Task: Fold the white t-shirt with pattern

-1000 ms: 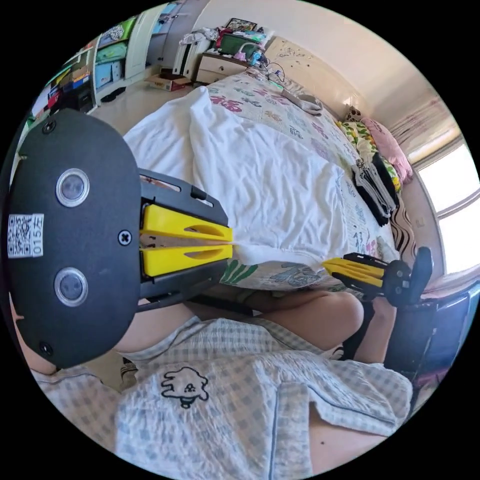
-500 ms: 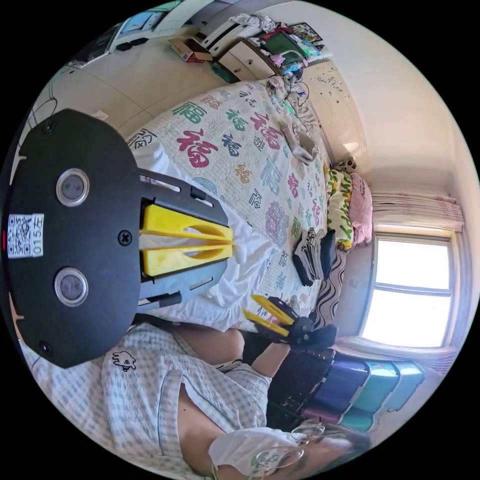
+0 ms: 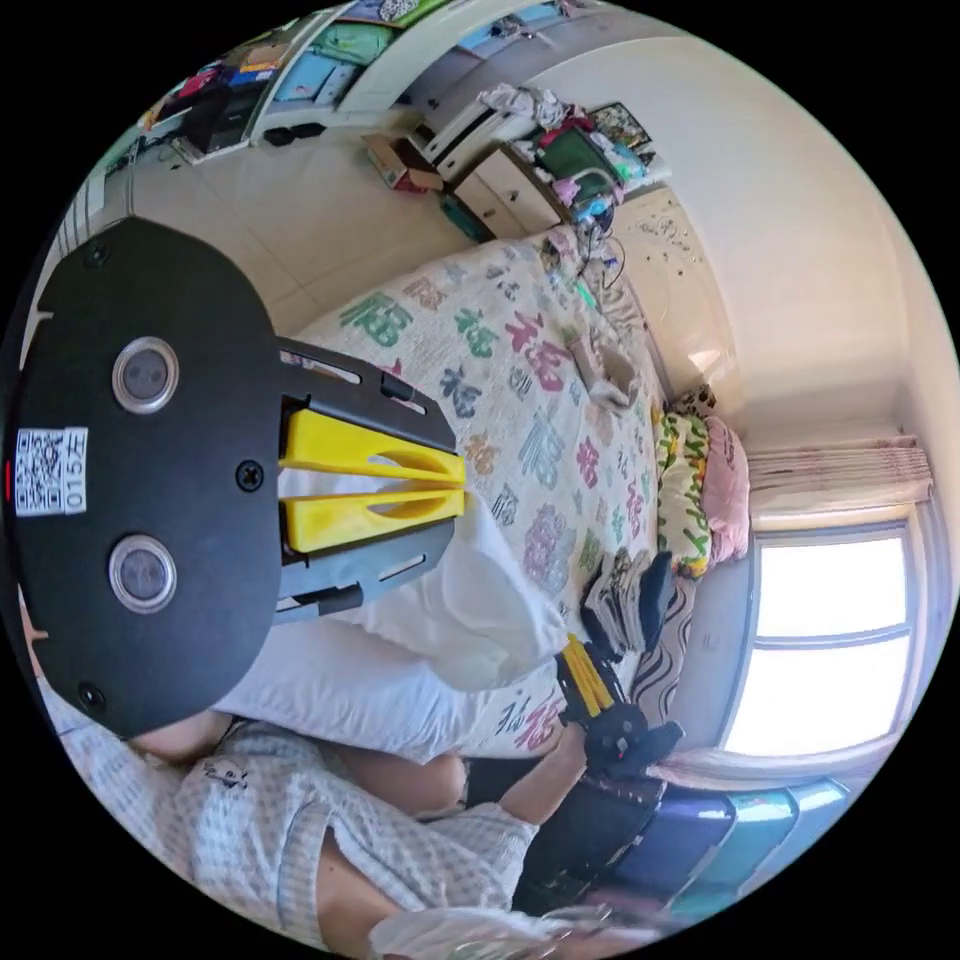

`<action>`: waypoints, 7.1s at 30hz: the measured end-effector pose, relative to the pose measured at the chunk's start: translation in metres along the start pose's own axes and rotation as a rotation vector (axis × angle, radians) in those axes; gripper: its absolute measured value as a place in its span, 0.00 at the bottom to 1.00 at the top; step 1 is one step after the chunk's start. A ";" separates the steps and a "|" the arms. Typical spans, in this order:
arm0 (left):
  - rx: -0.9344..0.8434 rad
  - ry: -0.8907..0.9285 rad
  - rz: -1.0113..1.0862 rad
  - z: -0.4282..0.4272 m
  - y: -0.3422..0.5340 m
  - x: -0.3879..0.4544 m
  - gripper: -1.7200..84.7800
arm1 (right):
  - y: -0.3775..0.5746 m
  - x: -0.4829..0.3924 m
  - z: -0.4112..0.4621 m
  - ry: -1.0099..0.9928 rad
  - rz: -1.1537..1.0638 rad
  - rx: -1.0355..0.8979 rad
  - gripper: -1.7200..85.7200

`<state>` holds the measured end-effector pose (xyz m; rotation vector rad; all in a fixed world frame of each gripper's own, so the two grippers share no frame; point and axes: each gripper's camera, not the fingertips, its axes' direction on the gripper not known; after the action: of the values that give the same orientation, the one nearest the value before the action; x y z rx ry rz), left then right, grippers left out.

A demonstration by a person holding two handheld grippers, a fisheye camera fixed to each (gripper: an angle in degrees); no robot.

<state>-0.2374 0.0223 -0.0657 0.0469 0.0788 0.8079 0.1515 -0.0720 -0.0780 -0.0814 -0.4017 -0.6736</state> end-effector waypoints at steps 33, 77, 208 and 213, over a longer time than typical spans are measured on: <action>-0.329 0.075 -0.375 -0.092 0.230 0.072 0.09 | 0.191 0.028 -0.044 -0.734 0.236 -0.423 0.04; -0.355 0.011 -0.116 0.171 -0.077 -0.025 0.07 | -0.082 0.153 0.062 -0.305 0.085 -0.274 0.11; -0.453 0.351 -0.380 -0.089 0.253 0.008 0.12 | 0.293 0.076 -0.095 -0.478 0.393 -0.285 0.13; -0.380 0.386 -0.388 -0.089 0.242 0.009 0.11 | 0.297 0.055 -0.099 -0.498 0.379 -0.270 0.12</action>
<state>-0.4130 0.1972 -0.1374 -0.4723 0.2886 0.4244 0.4083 0.1082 -0.1315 -0.5754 -0.7485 -0.3208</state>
